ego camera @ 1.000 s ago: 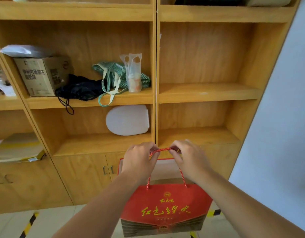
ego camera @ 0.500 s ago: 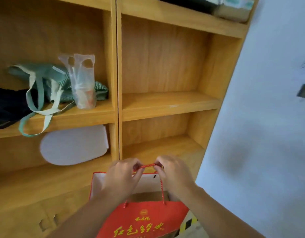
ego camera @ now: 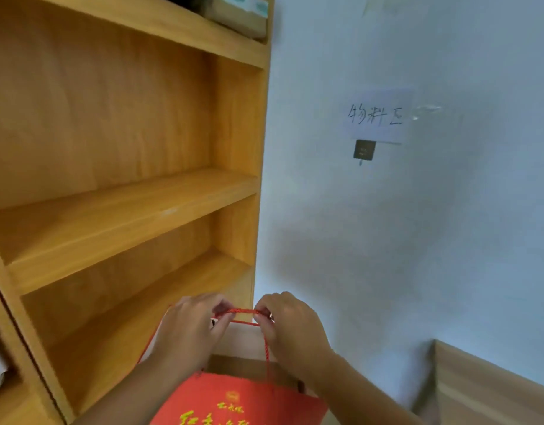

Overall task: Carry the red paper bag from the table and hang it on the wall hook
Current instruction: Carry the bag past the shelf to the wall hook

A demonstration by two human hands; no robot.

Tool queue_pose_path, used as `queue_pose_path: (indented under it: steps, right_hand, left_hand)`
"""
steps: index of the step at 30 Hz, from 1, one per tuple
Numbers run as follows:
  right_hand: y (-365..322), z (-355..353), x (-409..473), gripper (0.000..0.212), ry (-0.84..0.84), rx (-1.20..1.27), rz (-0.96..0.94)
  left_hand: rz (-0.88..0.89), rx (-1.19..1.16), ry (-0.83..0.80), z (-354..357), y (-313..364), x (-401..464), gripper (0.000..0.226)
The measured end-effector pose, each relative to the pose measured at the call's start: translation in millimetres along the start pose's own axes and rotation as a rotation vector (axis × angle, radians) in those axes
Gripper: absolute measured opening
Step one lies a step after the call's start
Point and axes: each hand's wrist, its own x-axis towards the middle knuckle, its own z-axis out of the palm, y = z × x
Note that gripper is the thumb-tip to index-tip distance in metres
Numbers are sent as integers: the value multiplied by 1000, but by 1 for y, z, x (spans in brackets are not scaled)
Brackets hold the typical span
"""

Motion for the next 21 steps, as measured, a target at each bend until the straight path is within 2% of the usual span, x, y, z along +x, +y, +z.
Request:
queue_pose_path:
  steps: [12, 21]
  right_hand:
    - [125, -48, 53, 12, 193, -166, 130]
    - [201, -73, 131, 3, 243, -61, 285]
  left_hand:
    - [185, -264, -93, 89, 71, 137, 2]
    - [296, -364, -118, 143, 92, 249, 7]
